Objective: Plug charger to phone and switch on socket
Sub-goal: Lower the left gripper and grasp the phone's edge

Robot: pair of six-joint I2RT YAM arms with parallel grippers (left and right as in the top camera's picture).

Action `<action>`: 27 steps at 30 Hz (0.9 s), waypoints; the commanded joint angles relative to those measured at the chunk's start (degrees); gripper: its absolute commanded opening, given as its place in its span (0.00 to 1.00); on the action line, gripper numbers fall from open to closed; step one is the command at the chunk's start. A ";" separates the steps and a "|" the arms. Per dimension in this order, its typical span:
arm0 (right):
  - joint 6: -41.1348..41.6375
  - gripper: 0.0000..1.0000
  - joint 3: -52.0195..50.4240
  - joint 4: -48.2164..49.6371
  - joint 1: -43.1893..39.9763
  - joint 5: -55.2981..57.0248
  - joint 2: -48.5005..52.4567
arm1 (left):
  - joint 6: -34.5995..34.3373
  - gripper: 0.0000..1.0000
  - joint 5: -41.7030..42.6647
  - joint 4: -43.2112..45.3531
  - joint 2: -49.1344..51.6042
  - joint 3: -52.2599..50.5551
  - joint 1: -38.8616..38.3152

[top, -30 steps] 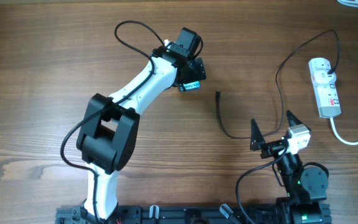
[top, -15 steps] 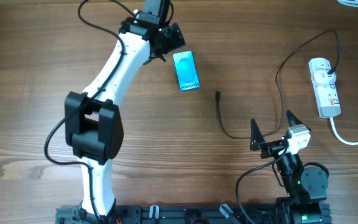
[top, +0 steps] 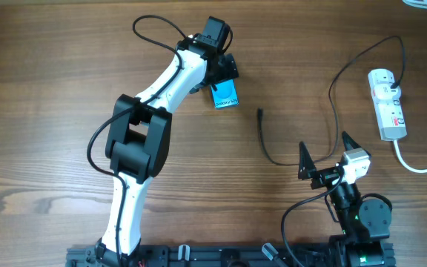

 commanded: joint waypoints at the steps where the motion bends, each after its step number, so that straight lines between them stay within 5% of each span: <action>1: 0.07 1.00 -0.04 0.31 0.20 -0.94 -0.26 | 0.90 1.00 -0.96 0.50 1.27 -1.29 -0.31; 27: 0.04 1.00 -0.04 0.31 0.20 -0.94 -0.26 | 0.92 1.00 -1.73 0.57 1.38 -5.55 -1.90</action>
